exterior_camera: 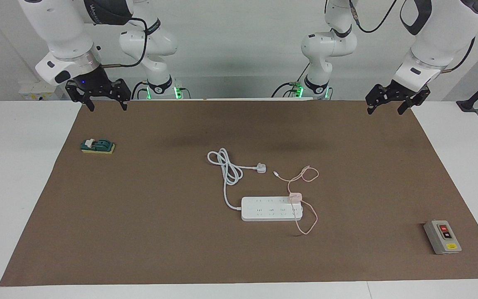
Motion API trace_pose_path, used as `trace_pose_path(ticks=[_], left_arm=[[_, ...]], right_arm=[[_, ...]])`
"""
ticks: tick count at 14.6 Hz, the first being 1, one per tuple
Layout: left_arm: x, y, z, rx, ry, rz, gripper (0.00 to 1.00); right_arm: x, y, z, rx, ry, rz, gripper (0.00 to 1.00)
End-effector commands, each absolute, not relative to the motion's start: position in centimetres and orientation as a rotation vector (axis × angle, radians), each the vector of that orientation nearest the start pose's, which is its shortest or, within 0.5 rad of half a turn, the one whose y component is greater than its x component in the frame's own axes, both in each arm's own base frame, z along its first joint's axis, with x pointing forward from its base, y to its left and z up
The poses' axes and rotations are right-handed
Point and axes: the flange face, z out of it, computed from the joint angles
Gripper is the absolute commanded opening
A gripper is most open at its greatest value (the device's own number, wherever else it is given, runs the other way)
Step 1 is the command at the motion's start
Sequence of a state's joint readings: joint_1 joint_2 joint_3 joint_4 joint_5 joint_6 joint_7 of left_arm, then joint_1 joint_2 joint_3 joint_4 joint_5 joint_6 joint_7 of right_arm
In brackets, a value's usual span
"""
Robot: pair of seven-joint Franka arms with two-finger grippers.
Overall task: Unplug charger and place it aside
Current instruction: 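Move the left gripper and the right gripper toward the power strip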
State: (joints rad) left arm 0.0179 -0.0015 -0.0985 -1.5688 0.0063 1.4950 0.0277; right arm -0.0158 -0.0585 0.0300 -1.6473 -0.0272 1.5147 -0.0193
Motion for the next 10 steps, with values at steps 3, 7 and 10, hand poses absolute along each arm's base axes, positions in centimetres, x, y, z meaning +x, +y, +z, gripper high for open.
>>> trace_pose_path(ticks=[3,7,10], left_arm=[[53.94,-4.48,61.8,-3.127,0.158,0.105,1.0],[54.49,-4.64,61.35,-3.128,0.146,0.127,1.0],[54.29,-4.71,61.62,-3.126,-0.033,0.109,1.0]], right_arm=[[52.19,0.34,61.8,-3.166,-0.074,0.127,1.0],[52.2,0.34,61.81,-3.165,-0.086,0.125,1.0],[52.2,0.34,61.81,-3.166,-0.081,0.125,1.0]])
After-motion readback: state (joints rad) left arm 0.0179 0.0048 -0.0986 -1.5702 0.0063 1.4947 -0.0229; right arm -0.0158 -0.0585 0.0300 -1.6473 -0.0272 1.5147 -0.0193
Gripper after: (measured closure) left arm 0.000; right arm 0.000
